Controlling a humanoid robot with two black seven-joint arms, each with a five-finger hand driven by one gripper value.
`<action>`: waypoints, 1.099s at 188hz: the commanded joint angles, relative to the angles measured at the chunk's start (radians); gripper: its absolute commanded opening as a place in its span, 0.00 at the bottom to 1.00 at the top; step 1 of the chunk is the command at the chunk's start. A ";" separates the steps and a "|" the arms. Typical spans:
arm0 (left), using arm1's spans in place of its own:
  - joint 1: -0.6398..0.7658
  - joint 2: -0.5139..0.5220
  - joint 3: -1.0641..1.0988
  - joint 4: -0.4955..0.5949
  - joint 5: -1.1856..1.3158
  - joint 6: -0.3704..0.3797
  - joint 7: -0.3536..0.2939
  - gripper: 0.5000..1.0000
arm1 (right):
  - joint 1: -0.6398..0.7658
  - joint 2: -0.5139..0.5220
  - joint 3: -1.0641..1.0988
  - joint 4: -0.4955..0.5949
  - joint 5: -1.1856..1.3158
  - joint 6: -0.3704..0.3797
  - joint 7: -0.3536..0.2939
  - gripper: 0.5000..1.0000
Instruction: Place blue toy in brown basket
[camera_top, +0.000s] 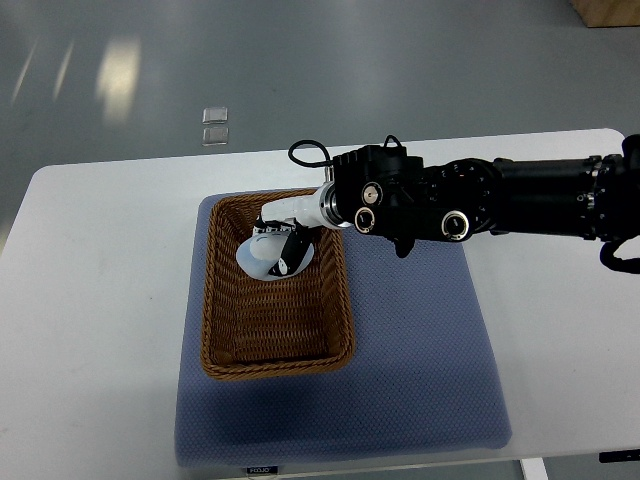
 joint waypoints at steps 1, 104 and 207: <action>0.000 0.000 0.000 0.001 0.000 0.000 0.001 1.00 | -0.021 0.000 0.000 -0.012 -0.001 -0.002 0.003 0.36; 0.000 0.000 0.000 -0.001 0.000 -0.001 0.001 1.00 | -0.039 0.000 0.052 -0.034 0.008 0.003 0.027 0.65; 0.000 0.000 0.000 0.001 0.000 0.000 0.001 1.00 | -0.148 -0.132 0.575 -0.051 0.274 0.004 0.116 0.72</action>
